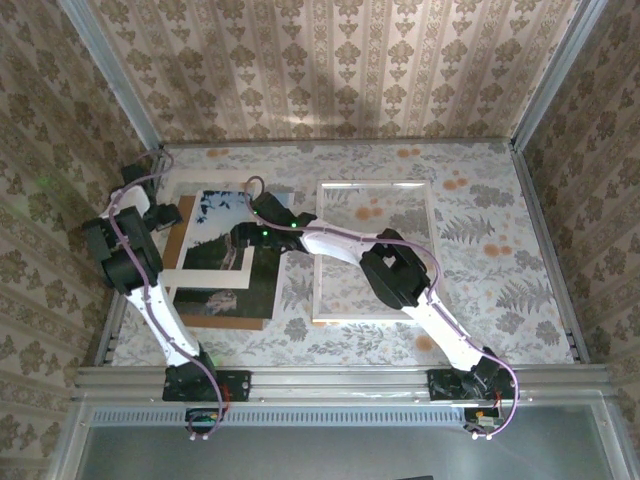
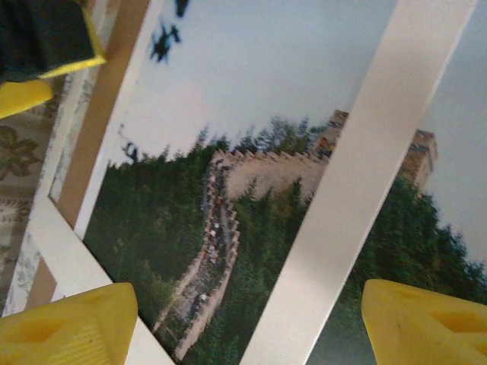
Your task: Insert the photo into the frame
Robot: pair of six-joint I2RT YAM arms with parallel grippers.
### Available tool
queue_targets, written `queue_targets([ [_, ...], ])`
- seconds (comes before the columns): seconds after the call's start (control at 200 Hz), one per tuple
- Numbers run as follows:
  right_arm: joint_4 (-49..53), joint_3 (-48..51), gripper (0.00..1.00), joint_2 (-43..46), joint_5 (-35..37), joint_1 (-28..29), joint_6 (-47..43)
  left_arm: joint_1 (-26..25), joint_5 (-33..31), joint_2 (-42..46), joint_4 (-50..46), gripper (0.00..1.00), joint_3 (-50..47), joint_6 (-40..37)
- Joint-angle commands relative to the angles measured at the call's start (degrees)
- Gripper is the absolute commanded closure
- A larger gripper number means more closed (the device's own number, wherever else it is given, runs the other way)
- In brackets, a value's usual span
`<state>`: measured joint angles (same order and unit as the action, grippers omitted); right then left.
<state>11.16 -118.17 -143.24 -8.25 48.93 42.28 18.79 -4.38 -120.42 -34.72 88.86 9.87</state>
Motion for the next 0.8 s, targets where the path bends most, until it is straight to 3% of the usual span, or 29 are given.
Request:
queue_targets([
  [0.0, 6.0, -4.26, 0.21, -1.78, 4.43, -0.49, 1.55, 0.55, 7.73, -1.08, -3.24, 0.13, 1.16, 1.22],
  [0.31, 15.42, -11.71, 0.21, -6.12, 5.54, -0.98, 1.23, -0.71, 15.49, 6.15, 3.36, 0.22, -11.77, 4.29],
  [0.64, 21.15, -13.94, 0.24, -6.93, 9.79, -1.68, -1.63, -4.15, 22.58, 15.06, 10.7, 0.23, -21.55, 8.67],
  [0.715, 21.56, -12.93, 0.26, -6.0, 11.43, -2.14, -2.8, -3.62, 22.36, 18.71, 14.38, 0.21, -23.94, 10.56],
  [0.795, 21.14, -11.16, 0.27, -4.75, 12.28, -2.67, -3.72, -2.64, 18.13, 21.28, 15.33, 0.2, -24.28, 11.2],
])
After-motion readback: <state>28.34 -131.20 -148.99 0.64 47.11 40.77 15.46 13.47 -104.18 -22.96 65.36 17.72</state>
